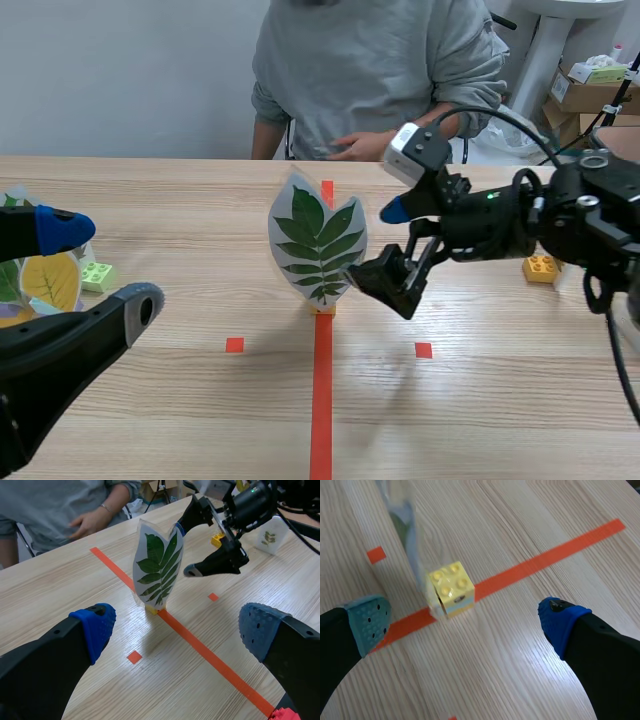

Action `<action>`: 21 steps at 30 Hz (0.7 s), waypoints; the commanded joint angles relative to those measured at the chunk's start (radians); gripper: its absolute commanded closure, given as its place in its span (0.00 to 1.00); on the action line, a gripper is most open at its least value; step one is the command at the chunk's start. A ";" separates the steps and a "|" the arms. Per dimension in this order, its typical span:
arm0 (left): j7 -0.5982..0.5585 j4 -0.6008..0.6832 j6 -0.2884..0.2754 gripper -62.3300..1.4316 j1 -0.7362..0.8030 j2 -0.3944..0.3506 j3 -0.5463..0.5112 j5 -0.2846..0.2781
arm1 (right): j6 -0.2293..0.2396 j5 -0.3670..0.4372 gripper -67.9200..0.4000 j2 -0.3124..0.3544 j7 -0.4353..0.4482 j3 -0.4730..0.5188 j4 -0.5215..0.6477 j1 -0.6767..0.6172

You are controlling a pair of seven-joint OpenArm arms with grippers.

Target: Do the leaf sorting experiment

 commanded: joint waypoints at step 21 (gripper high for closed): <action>-0.017 0.012 -0.002 0.15 -0.003 0.007 -0.001 -0.006 | -0.076 -0.051 0.35 -0.109 0.085 -0.119 -0.097 0.056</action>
